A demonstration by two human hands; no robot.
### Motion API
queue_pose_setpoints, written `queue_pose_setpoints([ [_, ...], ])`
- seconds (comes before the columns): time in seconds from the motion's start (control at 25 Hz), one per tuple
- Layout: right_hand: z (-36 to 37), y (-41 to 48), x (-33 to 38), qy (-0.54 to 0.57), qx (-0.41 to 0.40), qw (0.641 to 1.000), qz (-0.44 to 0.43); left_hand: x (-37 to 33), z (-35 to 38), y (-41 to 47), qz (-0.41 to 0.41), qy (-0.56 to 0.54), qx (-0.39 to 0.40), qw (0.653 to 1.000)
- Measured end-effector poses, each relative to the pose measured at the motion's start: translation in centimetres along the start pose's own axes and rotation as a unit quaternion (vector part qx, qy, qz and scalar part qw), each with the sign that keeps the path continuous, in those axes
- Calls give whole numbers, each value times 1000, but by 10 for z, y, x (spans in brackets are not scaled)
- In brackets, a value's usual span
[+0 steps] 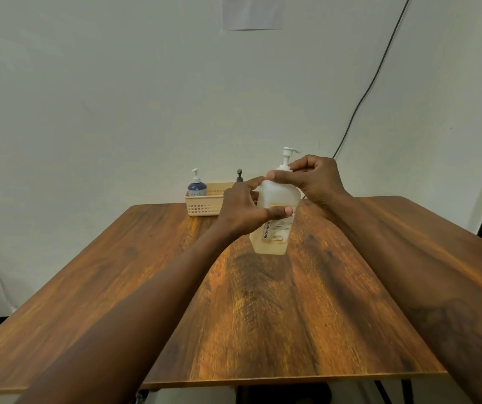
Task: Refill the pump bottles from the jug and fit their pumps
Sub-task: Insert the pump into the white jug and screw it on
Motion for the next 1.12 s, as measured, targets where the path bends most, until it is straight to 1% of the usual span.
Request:
queue_pose_setpoints([
  [0.04,0,1,-2,-4,-17,1000,11,-1,2,1,1,-2,2,1000],
  [0.08,3,1,-4,-13,-16,1000,19,-1,4,1,-1,-6,5,1000],
  [0.12,7,3,-6,-20,2,999,25,0,5,2,-7,-11,7,1000],
  [0.2,16,7,-7,7,83,996,36,3,4,4,-20,-23,13,999],
  [0.28,24,3,-5,65,183,980,45,8,0,4,-32,-41,17,999],
  [0.32,26,1,-3,67,205,976,38,9,-1,3,-37,-44,19,998],
  [0.36,23,1,-1,46,191,980,23,10,-2,2,-39,-43,21,998],
  [0.4,17,1,0,18,146,989,7,9,-2,1,-36,-41,23,998],
  [0.48,5,-4,4,-16,24,1000,-6,4,0,-1,-23,-36,15,999],
  [0.52,1,-6,3,-18,-23,1000,-4,1,1,-1,-17,-31,9,999],
  [0.56,0,-8,2,-19,-50,999,3,0,2,-1,-12,-27,7,1000],
  [0.6,0,-8,0,-22,-59,998,12,-1,4,-1,-11,-23,6,1000],
  [0.64,1,-8,-2,-28,-50,998,18,-1,5,-1,-11,-21,5,1000],
  [0.72,8,-4,-5,-12,16,1000,24,-1,3,-1,-18,-23,5,1000],
  [0.8,17,-4,-6,34,113,993,32,0,1,-1,-25,-28,4,999],
  [0.84,20,-5,-5,43,145,988,32,-1,0,-1,-27,-28,2,999],
  [0.88,20,-6,-4,35,155,987,26,-1,0,-2,-29,-25,2,999],
  [0.92,17,-7,-2,18,144,989,13,-2,0,-3,-30,-21,4,999],
  [1.0,8,-8,4,-28,77,996,-20,-4,3,-6,-25,-18,0,1000],
  [1.12,6,-12,17,-113,-6,991,-65,-11,5,-10,-13,-11,-34,999],
])
Point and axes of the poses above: each hand's wrist, its own y-axis towards the middle knuckle, its own z-axis out of the palm, x = y × z, the point moved 8 cm from there along y, towards the middle knuckle, and after that the axes turned 5 degrees about z, right-handed, at the moved point
